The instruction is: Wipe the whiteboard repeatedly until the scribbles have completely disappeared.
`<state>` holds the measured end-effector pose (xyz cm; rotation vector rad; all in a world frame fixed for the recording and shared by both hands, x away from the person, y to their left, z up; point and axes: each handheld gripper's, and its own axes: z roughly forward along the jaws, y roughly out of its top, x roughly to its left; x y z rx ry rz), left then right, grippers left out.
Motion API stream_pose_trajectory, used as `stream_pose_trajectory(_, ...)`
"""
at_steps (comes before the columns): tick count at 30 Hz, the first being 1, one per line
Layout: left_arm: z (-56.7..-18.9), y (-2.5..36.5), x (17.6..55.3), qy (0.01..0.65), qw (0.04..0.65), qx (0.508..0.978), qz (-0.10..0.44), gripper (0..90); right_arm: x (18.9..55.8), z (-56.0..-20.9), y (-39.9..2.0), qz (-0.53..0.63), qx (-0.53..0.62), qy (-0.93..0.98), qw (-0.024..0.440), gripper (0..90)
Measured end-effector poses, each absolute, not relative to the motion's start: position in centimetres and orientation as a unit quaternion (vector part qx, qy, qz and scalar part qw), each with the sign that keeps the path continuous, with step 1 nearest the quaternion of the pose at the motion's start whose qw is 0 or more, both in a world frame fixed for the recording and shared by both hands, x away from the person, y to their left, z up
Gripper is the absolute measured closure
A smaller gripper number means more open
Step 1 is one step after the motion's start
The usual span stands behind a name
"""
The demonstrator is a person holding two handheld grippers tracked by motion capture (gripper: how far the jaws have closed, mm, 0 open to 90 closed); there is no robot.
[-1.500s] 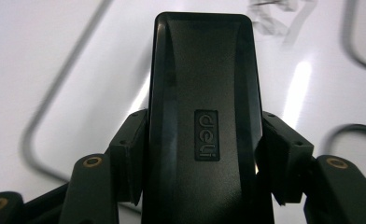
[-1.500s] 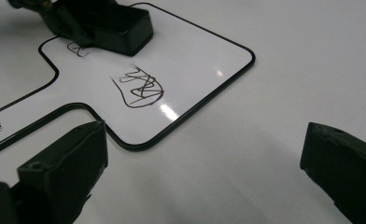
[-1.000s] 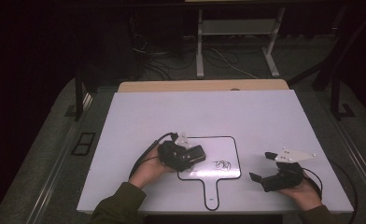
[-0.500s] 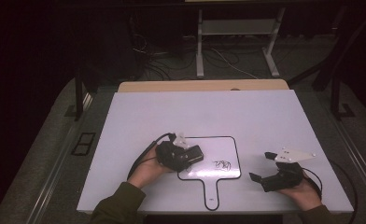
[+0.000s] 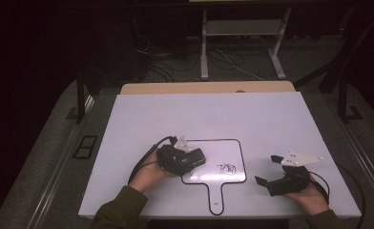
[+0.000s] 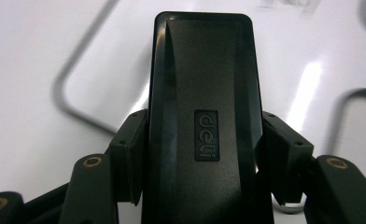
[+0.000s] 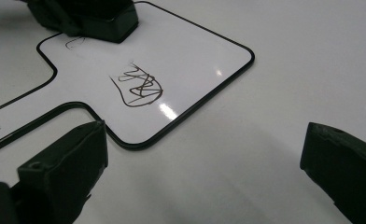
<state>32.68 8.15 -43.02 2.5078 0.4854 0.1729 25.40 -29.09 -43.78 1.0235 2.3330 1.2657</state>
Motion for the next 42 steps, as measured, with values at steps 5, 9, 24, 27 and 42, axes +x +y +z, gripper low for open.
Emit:
stream_pose_trajectory(5, -43.0, 7.3, 31.4, 0.158, 0.287, 0.943, 0.064, 39.5, 25.4, -43.8, -29.0, 0.44, 0.354, 0.812, 0.149, 0.0)
stream_pose_trajectory(9, -43.0, 8.9, 33.2, 0.199, 0.282, 0.935, 0.088, 39.5, 25.4, -43.8, -29.1, 0.44, 0.355, 0.811, 0.149, 0.0)
stream_pose_trajectory(24, -42.9, 8.9, 32.8, 0.197, 0.277, 0.937, 0.079, 39.5, 25.4, -43.8, -28.9, 0.438, 0.352, 0.814, 0.15, 0.0)
stream_pose_trajectory(27, -42.9, 9.2, 33.4, 0.202, 0.276, 0.937, 0.075, 39.5, 25.4, -43.8, -28.9, 0.437, 0.351, 0.815, 0.15, 0.0)
stream_pose_trajectory(42, -42.8, 9.4, 33.1, 0.2, 0.27, 0.939, 0.078, 39.4, 25.4, -43.8, -28.9, 0.436, 0.351, 0.815, 0.151, 0.0)
